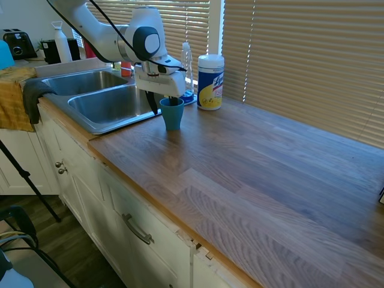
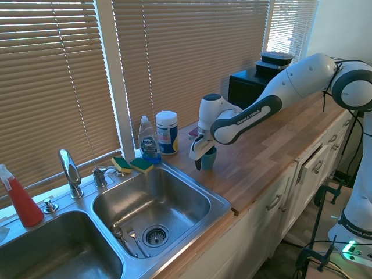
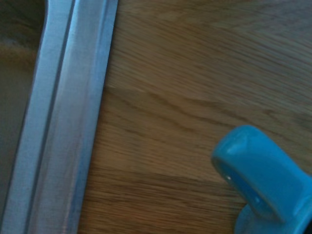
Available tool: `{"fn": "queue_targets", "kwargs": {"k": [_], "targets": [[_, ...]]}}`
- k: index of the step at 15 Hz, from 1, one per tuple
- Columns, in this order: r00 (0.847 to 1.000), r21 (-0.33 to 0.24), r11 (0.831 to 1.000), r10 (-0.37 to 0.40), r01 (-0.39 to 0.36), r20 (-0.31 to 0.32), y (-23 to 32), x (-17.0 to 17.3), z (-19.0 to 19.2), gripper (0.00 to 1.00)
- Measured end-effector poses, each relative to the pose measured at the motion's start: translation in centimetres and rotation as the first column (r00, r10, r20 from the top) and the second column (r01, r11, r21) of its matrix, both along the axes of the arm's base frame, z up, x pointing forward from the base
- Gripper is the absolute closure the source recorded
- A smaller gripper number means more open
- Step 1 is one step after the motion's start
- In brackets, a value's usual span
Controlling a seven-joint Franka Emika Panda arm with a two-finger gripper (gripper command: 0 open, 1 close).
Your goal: Put the mug in the sink
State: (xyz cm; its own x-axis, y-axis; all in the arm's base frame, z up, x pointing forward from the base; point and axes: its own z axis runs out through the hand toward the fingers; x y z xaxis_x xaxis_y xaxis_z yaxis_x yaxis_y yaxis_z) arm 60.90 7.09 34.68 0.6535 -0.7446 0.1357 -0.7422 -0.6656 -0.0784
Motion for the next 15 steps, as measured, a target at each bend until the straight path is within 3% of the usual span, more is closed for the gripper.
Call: {"fn": "queue_targets", "kwargs": {"k": [15], "targets": [[1.000, 0.001, 1.000, -0.007, 0.007, 0.005, -0.23, 0.06, 0.03, 1.00]]}}
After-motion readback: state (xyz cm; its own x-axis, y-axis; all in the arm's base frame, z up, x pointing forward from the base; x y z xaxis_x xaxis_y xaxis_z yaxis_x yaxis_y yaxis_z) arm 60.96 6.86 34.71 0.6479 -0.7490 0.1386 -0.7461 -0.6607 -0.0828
